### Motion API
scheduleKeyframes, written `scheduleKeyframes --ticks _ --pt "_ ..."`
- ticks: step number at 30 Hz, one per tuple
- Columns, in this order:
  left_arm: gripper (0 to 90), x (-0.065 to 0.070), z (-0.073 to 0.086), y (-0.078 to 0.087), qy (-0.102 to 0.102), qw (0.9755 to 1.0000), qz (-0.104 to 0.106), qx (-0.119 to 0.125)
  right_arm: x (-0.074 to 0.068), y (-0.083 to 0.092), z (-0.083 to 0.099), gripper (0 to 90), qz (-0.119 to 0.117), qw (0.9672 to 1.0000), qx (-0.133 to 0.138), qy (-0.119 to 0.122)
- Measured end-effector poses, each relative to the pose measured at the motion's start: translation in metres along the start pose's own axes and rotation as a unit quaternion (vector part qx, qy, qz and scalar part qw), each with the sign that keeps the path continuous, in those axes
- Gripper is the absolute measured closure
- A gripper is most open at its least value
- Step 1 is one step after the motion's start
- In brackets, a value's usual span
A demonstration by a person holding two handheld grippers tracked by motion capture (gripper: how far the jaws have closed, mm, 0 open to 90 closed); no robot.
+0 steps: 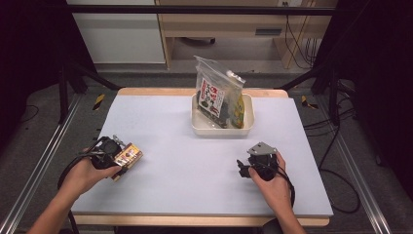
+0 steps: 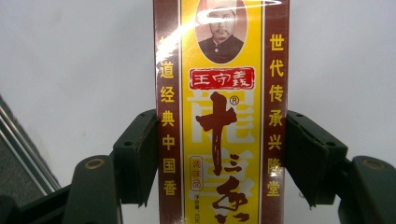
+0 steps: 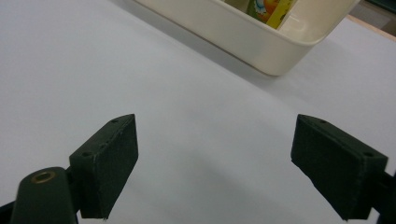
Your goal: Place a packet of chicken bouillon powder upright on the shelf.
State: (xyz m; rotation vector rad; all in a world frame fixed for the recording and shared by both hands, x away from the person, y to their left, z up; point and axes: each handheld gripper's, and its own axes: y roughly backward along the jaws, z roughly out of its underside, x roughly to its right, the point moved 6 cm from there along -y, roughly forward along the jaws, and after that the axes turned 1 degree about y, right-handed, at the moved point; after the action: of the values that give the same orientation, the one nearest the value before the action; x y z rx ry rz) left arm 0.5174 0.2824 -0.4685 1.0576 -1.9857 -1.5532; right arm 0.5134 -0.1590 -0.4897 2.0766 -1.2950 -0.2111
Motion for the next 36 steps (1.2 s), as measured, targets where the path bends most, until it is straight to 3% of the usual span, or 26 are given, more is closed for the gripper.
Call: scheduleKeyframes --ticks 8,12,18,28,36 --pt "32.3 0.023 -0.031 0.005 -0.038 0.9989 0.005 0.025 0.001 0.0 -0.001 14.8 -0.004 0.9997 -0.004 -0.023" --pt "32.3 0.039 -0.047 0.007 -0.063 0.9973 0.01 0.036 0.002 0.0 -0.001 14.3 -0.003 0.9994 -0.005 -0.033" --pt "32.3 0.061 -0.066 0.009 -0.101 0.9939 0.016 0.042 0.001 0.002 -0.003 14.6 -0.008 0.9993 0.0 -0.036" --pt "32.3 0.083 -0.087 0.01 -0.138 0.9887 0.018 0.056 0.0 0.003 -0.005 23.8 -0.01 0.9991 0.004 -0.04" --pt "32.3 0.102 -0.102 0.01 -0.168 0.9831 0.021 0.069 0.0 0.004 -0.005 28.8 -0.015 0.9988 0.002 -0.046"
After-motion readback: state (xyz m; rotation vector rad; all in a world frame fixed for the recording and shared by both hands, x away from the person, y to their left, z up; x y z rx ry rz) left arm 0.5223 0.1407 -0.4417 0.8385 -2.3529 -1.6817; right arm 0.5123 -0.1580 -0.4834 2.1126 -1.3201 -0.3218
